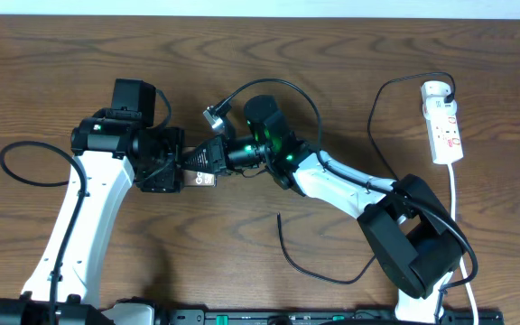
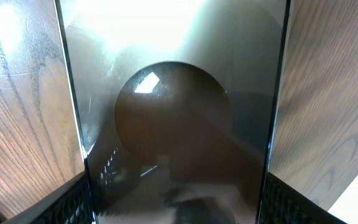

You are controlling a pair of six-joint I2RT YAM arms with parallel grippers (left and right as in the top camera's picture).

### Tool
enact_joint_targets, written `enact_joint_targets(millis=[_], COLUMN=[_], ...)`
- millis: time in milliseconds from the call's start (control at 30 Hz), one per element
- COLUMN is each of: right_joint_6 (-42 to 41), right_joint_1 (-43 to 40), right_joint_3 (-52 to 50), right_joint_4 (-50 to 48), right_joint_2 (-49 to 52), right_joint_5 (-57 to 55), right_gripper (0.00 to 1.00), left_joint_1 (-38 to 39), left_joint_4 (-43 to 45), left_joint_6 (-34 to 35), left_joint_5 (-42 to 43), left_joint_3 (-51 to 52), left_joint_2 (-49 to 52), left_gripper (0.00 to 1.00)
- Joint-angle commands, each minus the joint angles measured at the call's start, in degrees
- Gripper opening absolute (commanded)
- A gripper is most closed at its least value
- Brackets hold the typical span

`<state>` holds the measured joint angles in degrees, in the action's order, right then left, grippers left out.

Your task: Plug charger to phone and switch on socket

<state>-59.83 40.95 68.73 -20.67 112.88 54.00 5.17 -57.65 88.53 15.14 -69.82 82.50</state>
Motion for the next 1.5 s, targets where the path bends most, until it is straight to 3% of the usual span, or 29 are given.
enact_joint_targets(millis=[0, 1200, 1300, 1467], right_joint_6=[0.74, 0.74, 0.74, 0.74], right_joint_1=[0.48, 0.74, 0.72, 0.72], right_joint_3=[0.59, 0.59, 0.59, 0.59], right_joint_4=[-0.04, -0.07, -0.07, -0.09], right_joint_2=[-0.26, -0.26, -0.26, -0.26], right_joint_5=[-0.07, -0.07, -0.07, -0.07], right_gripper=[0.19, 0.04, 0.02, 0.01], left_joint_1=[0.33, 0.33, 0.33, 0.33], left_joint_4=[0.04, 0.02, 0.02, 0.02], left_joint_6=[0.31, 0.09, 0.07, 0.07], left_joint_5=[0.92, 0.9, 0.87, 0.85], left_joint_3=[-0.24, -0.24, -0.24, -0.24], left_joint_2=[-0.85, -0.85, -0.85, -0.85], left_gripper=[0.07, 0.08, 0.17, 0.46])
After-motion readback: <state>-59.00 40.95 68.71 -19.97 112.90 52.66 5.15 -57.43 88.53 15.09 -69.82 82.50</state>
